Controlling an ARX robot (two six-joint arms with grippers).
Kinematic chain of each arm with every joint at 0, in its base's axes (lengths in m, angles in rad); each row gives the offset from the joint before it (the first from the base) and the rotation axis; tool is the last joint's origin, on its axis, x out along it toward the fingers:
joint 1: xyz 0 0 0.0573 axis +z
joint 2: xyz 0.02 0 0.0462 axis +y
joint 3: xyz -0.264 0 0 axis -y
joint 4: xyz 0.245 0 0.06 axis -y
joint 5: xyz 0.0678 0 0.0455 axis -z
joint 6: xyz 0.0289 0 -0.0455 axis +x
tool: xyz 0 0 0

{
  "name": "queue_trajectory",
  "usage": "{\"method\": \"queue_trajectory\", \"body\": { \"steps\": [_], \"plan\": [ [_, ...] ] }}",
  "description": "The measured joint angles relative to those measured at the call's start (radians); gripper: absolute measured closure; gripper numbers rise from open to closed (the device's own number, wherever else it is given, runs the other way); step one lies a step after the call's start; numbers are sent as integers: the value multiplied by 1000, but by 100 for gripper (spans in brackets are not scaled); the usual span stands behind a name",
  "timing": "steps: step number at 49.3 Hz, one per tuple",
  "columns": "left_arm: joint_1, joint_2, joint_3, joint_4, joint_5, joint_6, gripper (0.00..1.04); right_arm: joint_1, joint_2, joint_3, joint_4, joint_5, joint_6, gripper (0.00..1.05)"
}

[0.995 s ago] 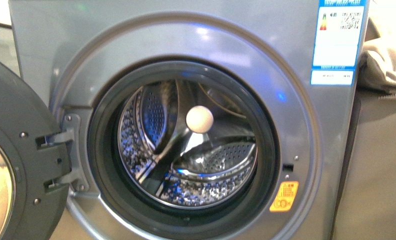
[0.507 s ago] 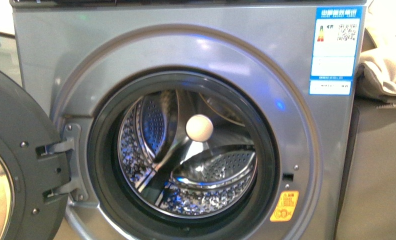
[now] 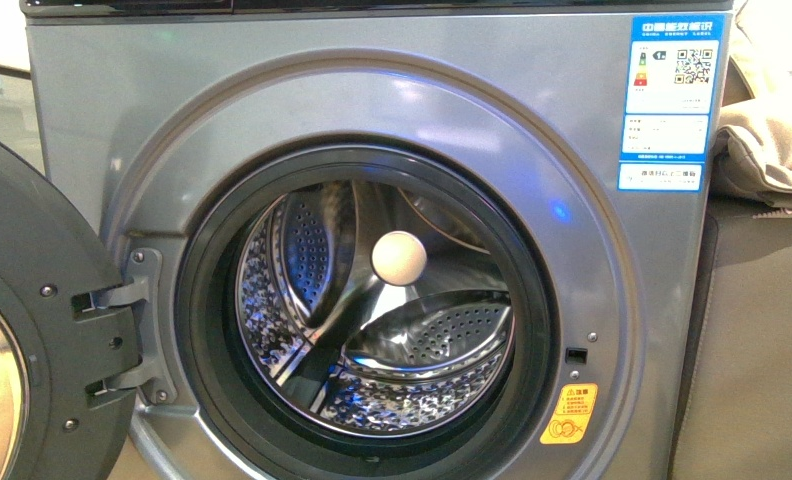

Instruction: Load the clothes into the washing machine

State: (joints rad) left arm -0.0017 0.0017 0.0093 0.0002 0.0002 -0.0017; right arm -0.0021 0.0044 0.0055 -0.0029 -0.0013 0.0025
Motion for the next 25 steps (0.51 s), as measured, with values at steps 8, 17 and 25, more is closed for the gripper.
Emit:
{"method": "queue_trajectory", "body": {
  "steps": [8,17,25],
  "plan": [
    [0,0,0,0,0,0,7,0,0,0,0,0,0,7],
    [0,0,0,0,0,0,7,0,0,0,0,0,0,7],
    [0,0,0,0,0,0,7,-50,17,1,-6,-150,48,7]
  ]
}}
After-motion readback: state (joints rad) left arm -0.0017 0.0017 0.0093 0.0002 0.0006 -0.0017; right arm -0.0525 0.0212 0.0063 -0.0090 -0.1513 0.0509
